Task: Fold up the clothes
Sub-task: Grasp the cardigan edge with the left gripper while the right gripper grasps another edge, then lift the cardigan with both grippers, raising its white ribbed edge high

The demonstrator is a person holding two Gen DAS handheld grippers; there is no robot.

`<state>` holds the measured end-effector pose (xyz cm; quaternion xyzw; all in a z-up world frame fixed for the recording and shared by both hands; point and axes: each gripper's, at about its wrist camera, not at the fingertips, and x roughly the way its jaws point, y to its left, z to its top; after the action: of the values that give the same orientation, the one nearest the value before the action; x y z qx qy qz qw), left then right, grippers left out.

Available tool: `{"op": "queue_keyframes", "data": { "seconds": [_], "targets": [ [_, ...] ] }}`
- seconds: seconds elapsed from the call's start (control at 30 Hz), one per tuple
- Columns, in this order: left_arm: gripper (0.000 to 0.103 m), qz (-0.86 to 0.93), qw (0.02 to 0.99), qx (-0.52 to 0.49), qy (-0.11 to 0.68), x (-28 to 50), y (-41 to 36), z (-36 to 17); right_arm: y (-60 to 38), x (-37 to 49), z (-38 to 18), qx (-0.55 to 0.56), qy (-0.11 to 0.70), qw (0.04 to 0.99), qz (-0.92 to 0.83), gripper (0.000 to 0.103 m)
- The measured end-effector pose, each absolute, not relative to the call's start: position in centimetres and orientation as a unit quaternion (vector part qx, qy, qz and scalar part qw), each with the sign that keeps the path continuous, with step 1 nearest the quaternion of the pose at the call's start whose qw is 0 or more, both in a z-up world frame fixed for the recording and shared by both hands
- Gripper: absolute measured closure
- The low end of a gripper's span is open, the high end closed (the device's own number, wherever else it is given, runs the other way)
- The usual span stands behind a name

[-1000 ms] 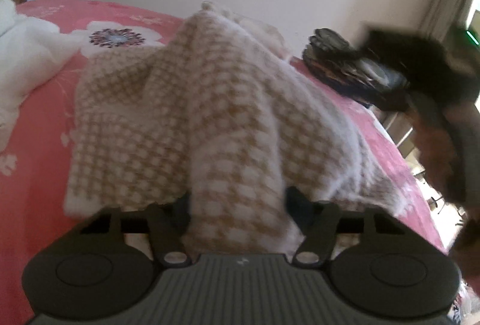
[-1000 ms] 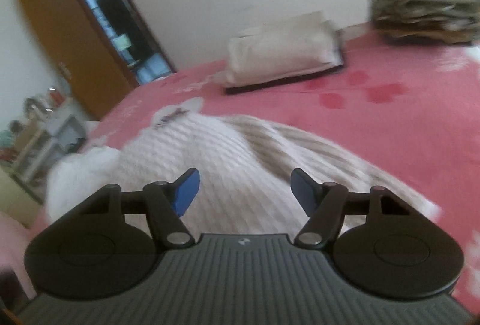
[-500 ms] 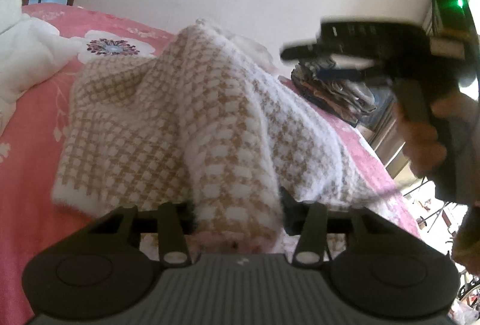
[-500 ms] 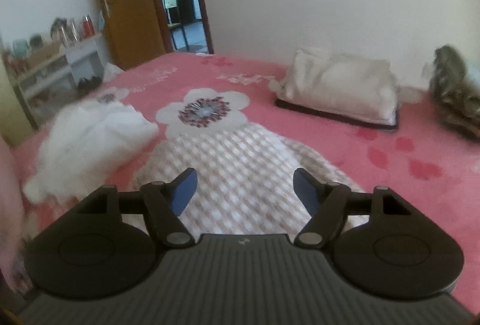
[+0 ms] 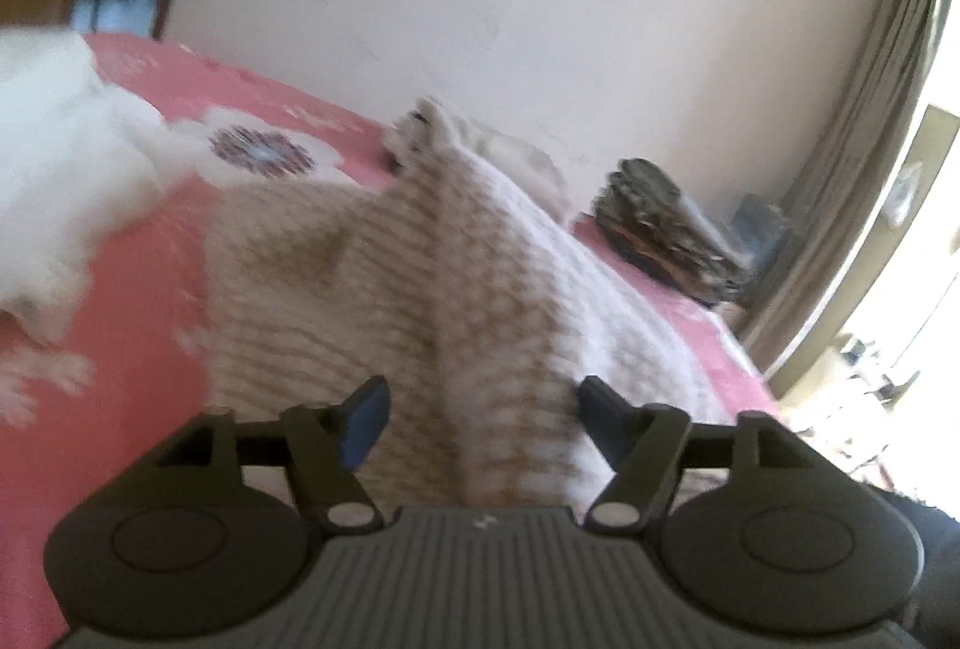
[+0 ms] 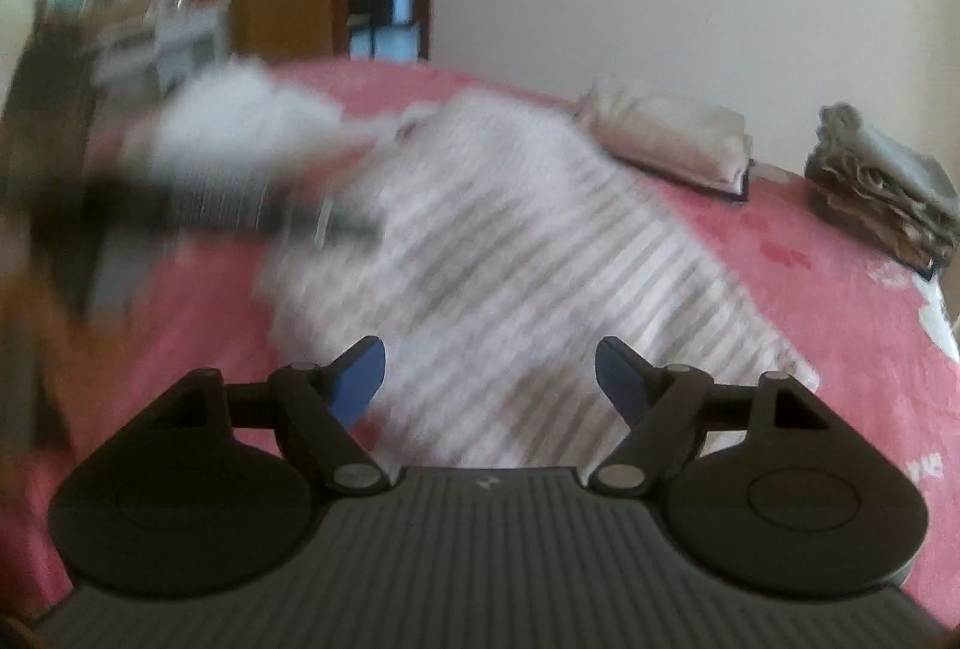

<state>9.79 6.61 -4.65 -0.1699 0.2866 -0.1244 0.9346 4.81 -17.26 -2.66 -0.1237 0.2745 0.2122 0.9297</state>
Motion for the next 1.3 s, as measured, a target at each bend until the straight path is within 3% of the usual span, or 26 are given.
{"op": "queue_keyframes", "data": {
  "seconds": [0.27, 0.33, 0.37, 0.43, 0.5, 0.57, 0.77, 1.0, 1.07, 1.13, 1.17, 1.23, 1.3],
  "targets": [
    [0.02, -0.023, 0.932, -0.083, 0.353, 7.8, 8.9, -5.3, -8.6, 5.4, -7.6, -0.299, 0.214, 0.911, 0.19, 0.02],
    [0.019, -0.019, 0.928, -0.052, 0.367, 7.5, 8.9, -6.1, -7.8, 7.3, -7.7, -0.32, 0.209, 0.91, 0.162, 0.028],
    [0.019, -0.021, 0.927, -0.031, 0.374, 7.4, 8.5, -6.6, -7.8, 8.1, -7.3, -0.323, 0.207, 0.912, 0.148, 0.047],
    [0.018, -0.03, 0.924, 0.013, 0.381, 7.2, 7.6, -7.4, -9.1, 9.1, -5.3, -0.281, 0.205, 0.927, 0.143, 0.059],
    [0.017, -0.046, 0.924, 0.042, 0.377, 7.3, 6.6, -8.0, -11.1, 9.5, -3.0, -0.227, 0.2, 0.943, 0.14, 0.084],
    [0.013, -0.065, 0.924, 0.073, 0.37, 7.5, 5.3, -8.5, -13.6, 10.2, -0.9, -0.172, 0.193, 0.958, 0.126, 0.091],
    [0.012, -0.091, 0.916, 0.192, 0.339, 8.7, 1.4, -10.8, -23.4, 14.7, 2.7, 0.001, 0.185, 0.982, 0.043, 0.097],
    [0.012, -0.09, 0.916, 0.243, 0.308, 9.2, 0.2, -11.9, -32.2, 19.5, -0.4, 0.123, 0.249, 0.96, -0.026, 0.094],
    [0.022, -0.1, 0.918, 0.23, 0.309, 9.5, 0.6, -11.9, -32.4, 18.9, -1.4, 0.112, 0.25, 0.962, -0.021, 0.091],
    [0.044, -0.11, 0.919, 0.218, 0.31, 9.9, 0.5, -11.7, -32.0, 17.7, -1.8, 0.088, 0.241, 0.966, -0.022, 0.082],
    [0.047, -0.113, 0.919, 0.214, 0.31, 10.0, 0.5, -11.6, -32.0, 17.3, -1.9, 0.083, 0.242, 0.966, -0.022, 0.081],
    [0.071, -0.106, 0.921, 0.221, 0.303, 10.3, 0.1, -11.4, -32.1, 16.3, -2.0, 0.072, 0.244, 0.967, -0.023, 0.08],
    [0.084, -0.096, 0.923, 0.217, 0.302, 10.6, 0.1, -10.9, -32.1, 15.2, -2.0, 0.063, 0.241, 0.968, -0.021, 0.078]
  ]
}}
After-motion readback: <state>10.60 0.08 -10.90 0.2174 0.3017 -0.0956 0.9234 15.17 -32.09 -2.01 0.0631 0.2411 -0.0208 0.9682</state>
